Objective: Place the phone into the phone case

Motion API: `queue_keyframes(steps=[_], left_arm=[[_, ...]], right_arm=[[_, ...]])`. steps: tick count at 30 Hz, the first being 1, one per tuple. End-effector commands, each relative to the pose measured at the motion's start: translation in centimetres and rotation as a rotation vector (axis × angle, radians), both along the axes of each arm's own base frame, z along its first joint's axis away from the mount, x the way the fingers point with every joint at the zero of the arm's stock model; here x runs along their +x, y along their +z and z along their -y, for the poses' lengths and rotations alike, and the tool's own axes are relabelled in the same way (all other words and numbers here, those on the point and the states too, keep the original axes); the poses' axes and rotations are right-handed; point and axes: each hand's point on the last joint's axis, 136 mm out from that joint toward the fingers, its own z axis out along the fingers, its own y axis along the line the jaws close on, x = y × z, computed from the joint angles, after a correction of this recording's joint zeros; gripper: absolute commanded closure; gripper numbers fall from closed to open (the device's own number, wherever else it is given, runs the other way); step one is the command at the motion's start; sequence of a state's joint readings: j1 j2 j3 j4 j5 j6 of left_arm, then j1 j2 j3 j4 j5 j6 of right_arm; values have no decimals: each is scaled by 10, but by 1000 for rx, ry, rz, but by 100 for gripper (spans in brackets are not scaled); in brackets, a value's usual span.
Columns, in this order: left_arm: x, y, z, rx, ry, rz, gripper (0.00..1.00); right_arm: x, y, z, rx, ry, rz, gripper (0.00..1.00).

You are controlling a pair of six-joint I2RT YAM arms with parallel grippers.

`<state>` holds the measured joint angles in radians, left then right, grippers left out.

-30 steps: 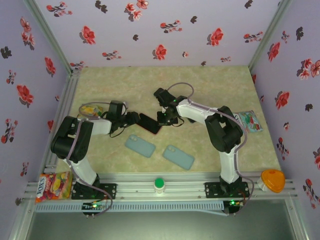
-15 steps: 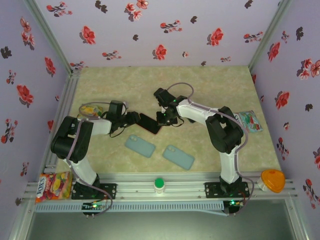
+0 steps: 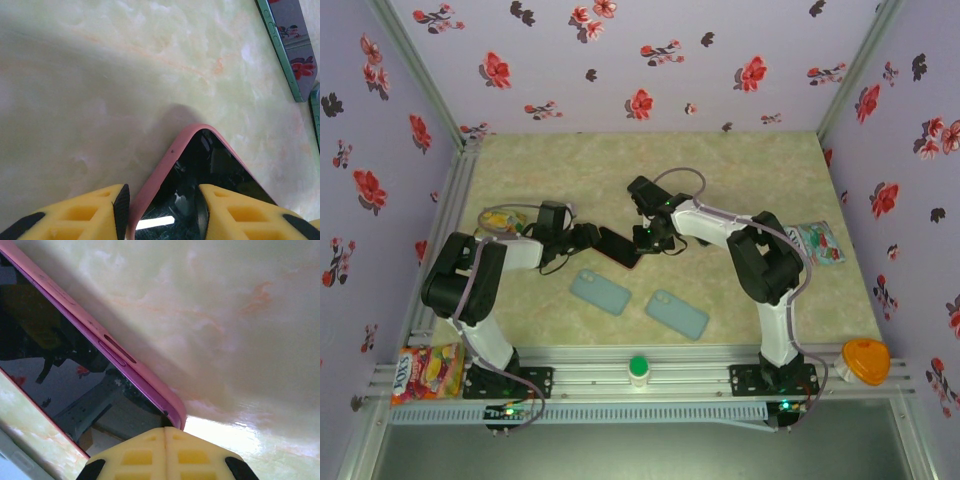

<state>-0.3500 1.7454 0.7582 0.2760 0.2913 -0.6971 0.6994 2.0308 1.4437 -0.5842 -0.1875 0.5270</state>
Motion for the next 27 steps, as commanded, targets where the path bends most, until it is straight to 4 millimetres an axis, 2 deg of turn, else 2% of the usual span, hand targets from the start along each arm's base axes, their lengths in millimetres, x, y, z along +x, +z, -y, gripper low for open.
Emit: queue_keyframes(steps=[1, 9, 16, 21, 27], left_arm=[[1, -2, 2, 8, -5, 15, 57], [0, -2, 2, 5, -3, 15, 57], [0, -1, 2, 7, -7, 18, 57], [0, 2, -2, 19, 7, 32, 57], [-4, 19, -11, 56, 22, 58, 57]], right_arm=[[-16, -48, 18, -113, 21, -90, 100], [-32, -80, 30, -183, 31, -169, 100], [-44, -97, 35, -207, 34, -210, 100], [-39, -88, 29, -172, 18, -183, 100], [-21, -56, 8, -33, -25, -111, 100]])
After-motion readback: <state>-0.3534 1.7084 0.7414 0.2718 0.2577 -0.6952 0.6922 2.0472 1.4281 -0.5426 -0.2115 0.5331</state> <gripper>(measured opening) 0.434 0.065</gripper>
